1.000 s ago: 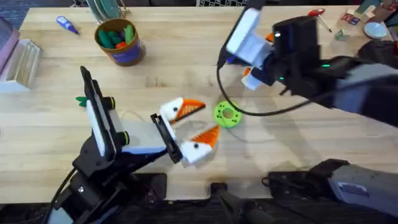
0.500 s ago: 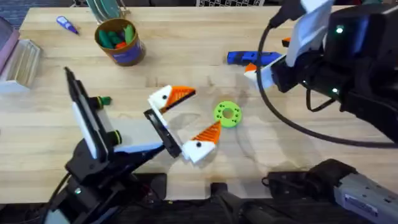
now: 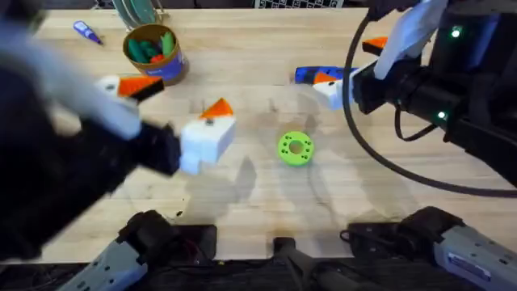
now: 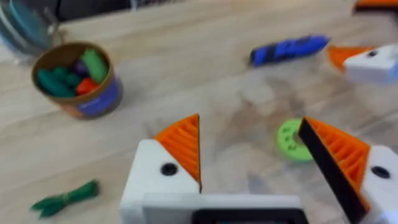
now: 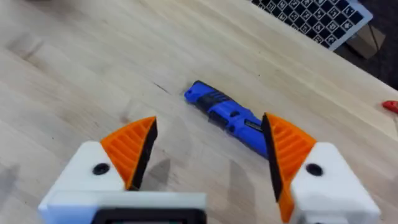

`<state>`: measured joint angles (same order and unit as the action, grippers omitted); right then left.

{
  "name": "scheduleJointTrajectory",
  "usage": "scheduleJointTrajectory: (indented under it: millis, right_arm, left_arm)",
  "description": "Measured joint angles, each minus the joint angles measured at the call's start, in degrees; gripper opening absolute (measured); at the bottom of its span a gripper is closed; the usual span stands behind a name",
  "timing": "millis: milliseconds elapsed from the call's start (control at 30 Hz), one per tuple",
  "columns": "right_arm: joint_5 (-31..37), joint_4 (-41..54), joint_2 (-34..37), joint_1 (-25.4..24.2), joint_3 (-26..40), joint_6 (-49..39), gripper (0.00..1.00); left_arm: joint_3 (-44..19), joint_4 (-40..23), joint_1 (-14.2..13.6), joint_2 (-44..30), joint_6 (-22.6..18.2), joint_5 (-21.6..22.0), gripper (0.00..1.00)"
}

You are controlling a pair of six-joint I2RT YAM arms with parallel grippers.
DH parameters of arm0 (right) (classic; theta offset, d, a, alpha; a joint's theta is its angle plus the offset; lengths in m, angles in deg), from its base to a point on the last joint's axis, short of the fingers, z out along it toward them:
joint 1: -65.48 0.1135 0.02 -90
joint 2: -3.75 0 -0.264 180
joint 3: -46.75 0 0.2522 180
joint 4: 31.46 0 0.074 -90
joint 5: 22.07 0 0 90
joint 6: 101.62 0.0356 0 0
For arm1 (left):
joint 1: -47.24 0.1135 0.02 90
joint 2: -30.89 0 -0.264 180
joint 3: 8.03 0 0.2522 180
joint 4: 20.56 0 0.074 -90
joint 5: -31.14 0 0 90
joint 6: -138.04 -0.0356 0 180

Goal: Pick up the gripper from the table and insert it into the empty holder that is missing its gripper. Then pick up a screw, insert it into the mounting hole, and use the screwdriver to tighten it. Finally, clean up the table by picking up the vegetable and placing it into the bucket.

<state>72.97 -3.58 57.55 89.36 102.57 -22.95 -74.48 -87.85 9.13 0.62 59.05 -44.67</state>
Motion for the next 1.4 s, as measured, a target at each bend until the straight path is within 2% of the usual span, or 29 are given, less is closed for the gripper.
scheduleJointTrajectory:
  millis: [167, 300, 367, 467, 567, 667, 867, 1033, 1133, 1200, 1300, 1400]
  right_arm:
    - [0.0, -0.69, 0.02, 0.0, 0.0, 0.27, 0.991]
    - [0.0, -0.71, 0.0, 0.0, 0.0, 0.48, 0.992]
    - [0.0, -0.64, 0.0, 0.0, 0.0, 0.79, 0.992]
    - [-0.01, -0.53, 0.0, 0.0, 0.0, 1.98, 0.992]
    - [-0.01, -0.51, 0.0, 0.0, 0.0, 2.79, 0.99]
    - [-0.02, -0.49, 0.0, 0.0, 0.0, 3.32, 0.99]
    - [0.0, -0.47, 0.0, 0.0, 0.0, 3.65, 0.992]
    - [-0.02, -0.46, 0.0, 0.0, 0.0, 3.67, 0.992]
    - [-0.02, -0.47, 0.0, 0.0, 0.0, 3.66, 0.992]
    - [0.0, -0.47, 0.0, 0.0, 0.0, 3.65, 0.991]
    - [-0.01, -0.47, 0.0, 0.0, 0.0, 3.67, 0.99]
    - [-0.01, -0.47, 0.0, 0.0, 0.0, 3.67, 0.99]
  left_arm:
    - [-9.33, -5.92, 0.0, -14.57, 0.0, 2.0, 0.985]
    - [-10.58, -8.69, 0.04, -20.74, 0.58, 3.52, 0.985]
    - [-10.6, -9.44, 1.17, -22.72, 3.73, 4.15, 0.985]
    - [-10.75, -12.99, 6.92, -25.58, 10.62, 5.18, 0.985]
    - [-10.8, -15.46, 15.81, -29.31, 16.13, 5.17, 0.985]
    - [-10.8, -16.02, 24.82, -33.08, 18.85, 4.06, 0.985]
    - [-10.8, -16.03, 42.72, -39.32, 21.71, 0.03, 0.985]
    - [-10.8, -15.66, 54.26, -43.46, 27.32, -3.1, 0.985]
    - [-10.8, -13.5, 59.61, -46.27, 30.84, -4.57, 0.985]
    - [-10.8, -11.23, 61.9, -48.47, 32.25, -5.49, 0.985]
    - [-10.8, -7.86, 63.4, -52.1, 33.92, -6.29, 0.986]
    - [-10.8, -5.35, 63.66, -56.28, 35.91, -7.11, 0.986]
